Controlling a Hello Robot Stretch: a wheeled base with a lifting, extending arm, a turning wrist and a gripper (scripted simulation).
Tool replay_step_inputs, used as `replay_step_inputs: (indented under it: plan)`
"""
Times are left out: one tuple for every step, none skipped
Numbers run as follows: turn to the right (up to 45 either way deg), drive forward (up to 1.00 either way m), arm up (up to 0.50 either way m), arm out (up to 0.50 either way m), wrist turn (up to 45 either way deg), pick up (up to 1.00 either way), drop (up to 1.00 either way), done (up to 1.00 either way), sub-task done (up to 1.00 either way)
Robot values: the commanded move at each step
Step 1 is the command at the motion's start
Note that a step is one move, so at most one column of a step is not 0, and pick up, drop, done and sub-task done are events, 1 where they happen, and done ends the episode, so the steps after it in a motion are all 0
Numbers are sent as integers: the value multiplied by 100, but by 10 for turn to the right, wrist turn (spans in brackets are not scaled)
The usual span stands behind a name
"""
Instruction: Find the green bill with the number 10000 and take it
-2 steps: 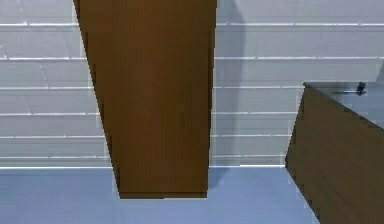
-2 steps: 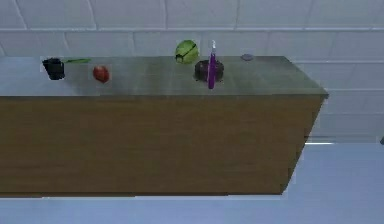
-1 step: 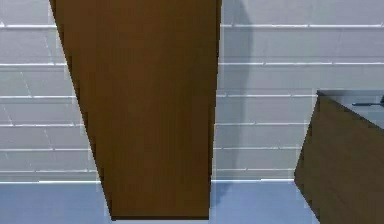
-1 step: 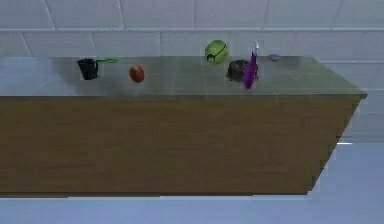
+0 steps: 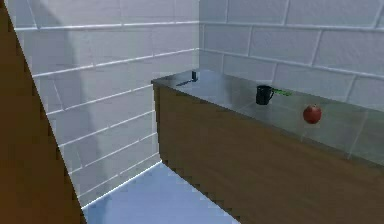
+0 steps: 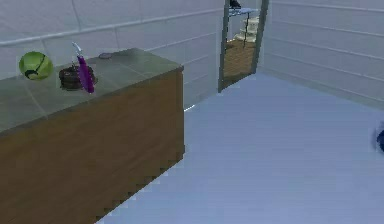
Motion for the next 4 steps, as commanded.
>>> replay_step_inputs:
  plan:
    - [30, 0, 0, 0, 0, 0, 0, 0, 0]
    - [0, 50, 0, 0, 0, 0, 0, 0, 0]
    - [-450, 0, 0, 0, 0, 0, 0, 0, 0]
    - [-150, 0, 0, 0, 0, 0, 0, 0, 0]
